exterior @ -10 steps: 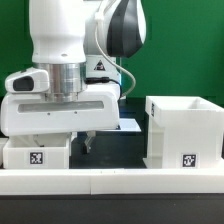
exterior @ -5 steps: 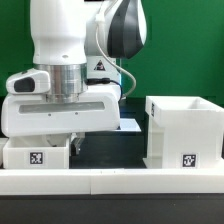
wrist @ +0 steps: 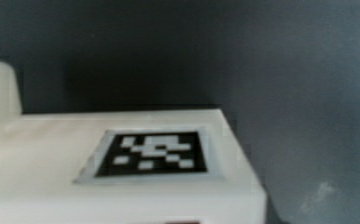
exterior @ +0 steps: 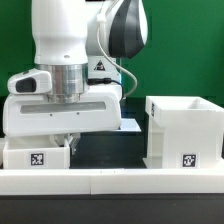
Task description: Assemble drawer
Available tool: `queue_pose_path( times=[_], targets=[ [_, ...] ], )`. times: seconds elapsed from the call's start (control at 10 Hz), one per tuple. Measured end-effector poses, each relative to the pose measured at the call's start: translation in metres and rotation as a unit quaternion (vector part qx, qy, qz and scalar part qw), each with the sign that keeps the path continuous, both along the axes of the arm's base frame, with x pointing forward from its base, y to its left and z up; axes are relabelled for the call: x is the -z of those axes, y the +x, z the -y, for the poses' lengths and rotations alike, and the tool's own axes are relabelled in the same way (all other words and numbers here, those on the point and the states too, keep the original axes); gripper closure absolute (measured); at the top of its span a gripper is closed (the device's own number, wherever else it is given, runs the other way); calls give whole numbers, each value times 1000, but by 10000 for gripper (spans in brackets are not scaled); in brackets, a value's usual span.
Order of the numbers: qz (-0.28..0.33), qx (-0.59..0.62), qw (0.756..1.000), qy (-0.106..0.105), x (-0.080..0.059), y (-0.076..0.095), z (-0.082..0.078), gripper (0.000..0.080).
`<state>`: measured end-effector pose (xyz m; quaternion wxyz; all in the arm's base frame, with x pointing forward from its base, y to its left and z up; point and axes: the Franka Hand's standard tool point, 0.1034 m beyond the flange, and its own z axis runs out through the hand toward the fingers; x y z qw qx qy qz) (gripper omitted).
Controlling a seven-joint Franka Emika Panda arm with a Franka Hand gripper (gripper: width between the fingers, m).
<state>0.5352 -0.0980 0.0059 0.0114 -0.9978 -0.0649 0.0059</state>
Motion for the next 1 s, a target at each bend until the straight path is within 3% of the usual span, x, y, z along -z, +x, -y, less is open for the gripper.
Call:
queue_pose_path(
  times=[0.3, 0.6, 0.8, 1.0],
  targets=[
    [2, -8, 1000, -1, -1, 1, -2, 759],
    [4, -54, 999, 0, -16, 7, -25, 758],
    [8, -68, 998, 3, -24, -1, -36, 758],
    [5, -77, 997, 2, -21, -1, -33, 758]
  ],
)
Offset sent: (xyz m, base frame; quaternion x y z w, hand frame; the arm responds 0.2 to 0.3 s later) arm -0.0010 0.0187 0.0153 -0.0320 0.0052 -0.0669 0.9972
